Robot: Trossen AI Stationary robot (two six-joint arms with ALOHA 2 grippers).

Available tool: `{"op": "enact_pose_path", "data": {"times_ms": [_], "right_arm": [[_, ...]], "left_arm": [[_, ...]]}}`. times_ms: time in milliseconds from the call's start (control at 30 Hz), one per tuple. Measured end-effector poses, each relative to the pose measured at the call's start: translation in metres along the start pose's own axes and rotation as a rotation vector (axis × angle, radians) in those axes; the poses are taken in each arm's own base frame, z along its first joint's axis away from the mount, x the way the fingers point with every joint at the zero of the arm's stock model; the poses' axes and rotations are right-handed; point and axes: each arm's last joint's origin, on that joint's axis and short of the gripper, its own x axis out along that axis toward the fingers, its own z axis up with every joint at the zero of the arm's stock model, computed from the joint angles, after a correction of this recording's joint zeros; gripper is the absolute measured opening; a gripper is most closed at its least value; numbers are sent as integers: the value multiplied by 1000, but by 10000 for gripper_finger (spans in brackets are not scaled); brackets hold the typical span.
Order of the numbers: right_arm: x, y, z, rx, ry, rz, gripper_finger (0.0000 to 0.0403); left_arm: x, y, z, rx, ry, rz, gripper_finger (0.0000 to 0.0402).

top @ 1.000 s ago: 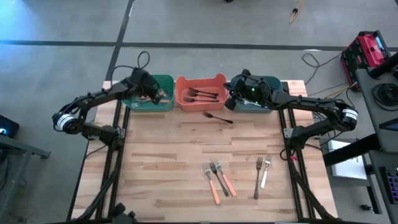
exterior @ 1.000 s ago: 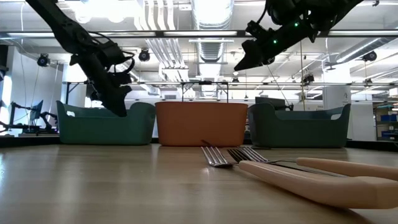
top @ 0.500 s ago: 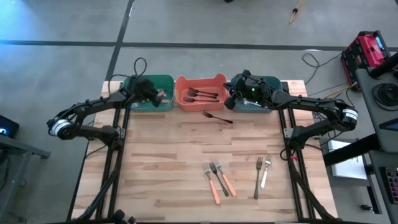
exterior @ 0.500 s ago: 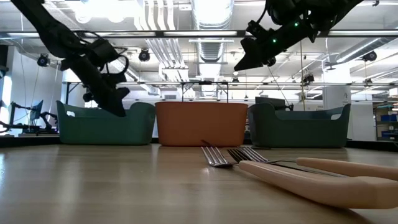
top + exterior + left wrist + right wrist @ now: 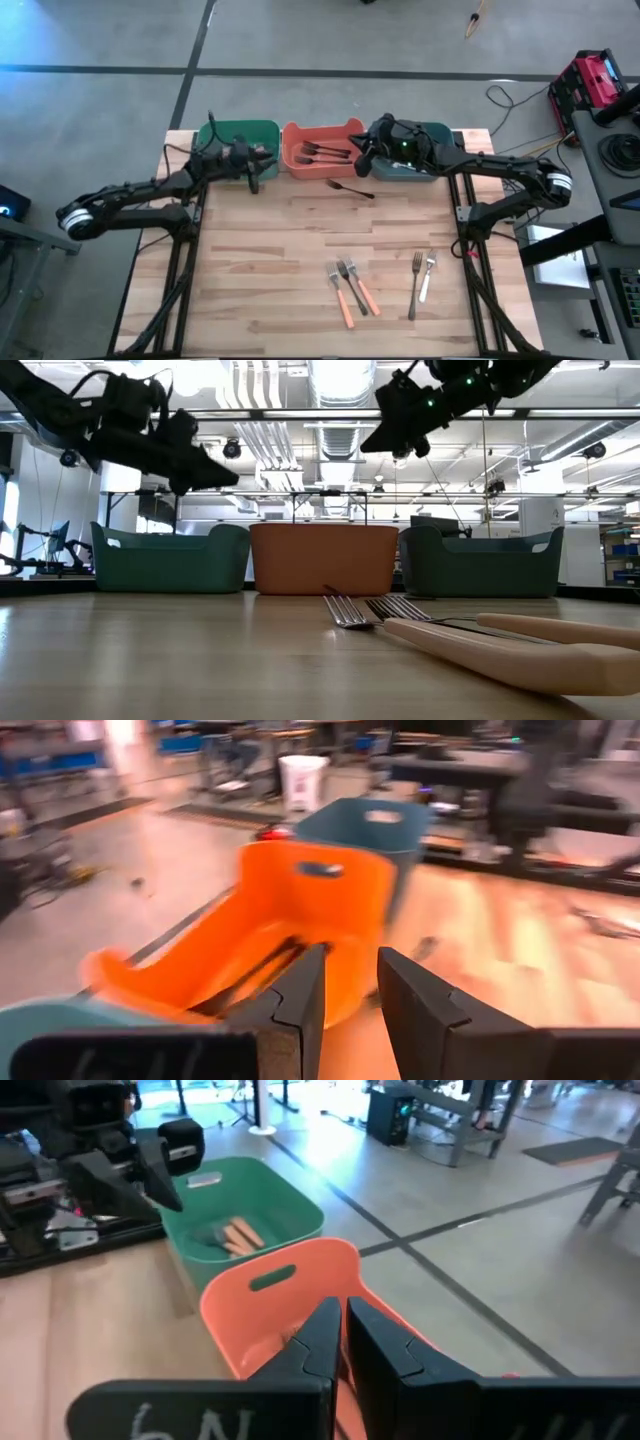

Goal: Sort silverware by color (type)
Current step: Put the black fork into the orange bin

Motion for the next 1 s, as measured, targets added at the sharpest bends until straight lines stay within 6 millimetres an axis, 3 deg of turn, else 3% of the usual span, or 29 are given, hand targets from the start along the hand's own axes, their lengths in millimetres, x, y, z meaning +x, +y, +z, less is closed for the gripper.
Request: {"op": "enact_pose_path", "data": {"times_ms": [200, 433, 567, 700, 833, 1000], "right_arm": [[2, 5, 21, 32, 66, 11, 13], [10, 9, 44, 61, 170, 22, 13], [20, 20, 51, 54, 282, 44, 13], [32, 34, 52, 36, 425, 64, 13], [40, 51, 47, 13, 561, 86, 13], [44, 71, 39, -20, 677, 112, 13]], "left_arm": [[-1, -42, 14, 96, -72, -205, 77], [-24, -71, 39, 287, -261, -414, 78], [-41, -71, 49, 347, -349, -441, 78], [-51, -68, 52, 387, -365, -332, 78], [-56, -65, 51, 387, -332, -229, 78], [-57, -64, 48, 337, -293, -219, 78]]}}
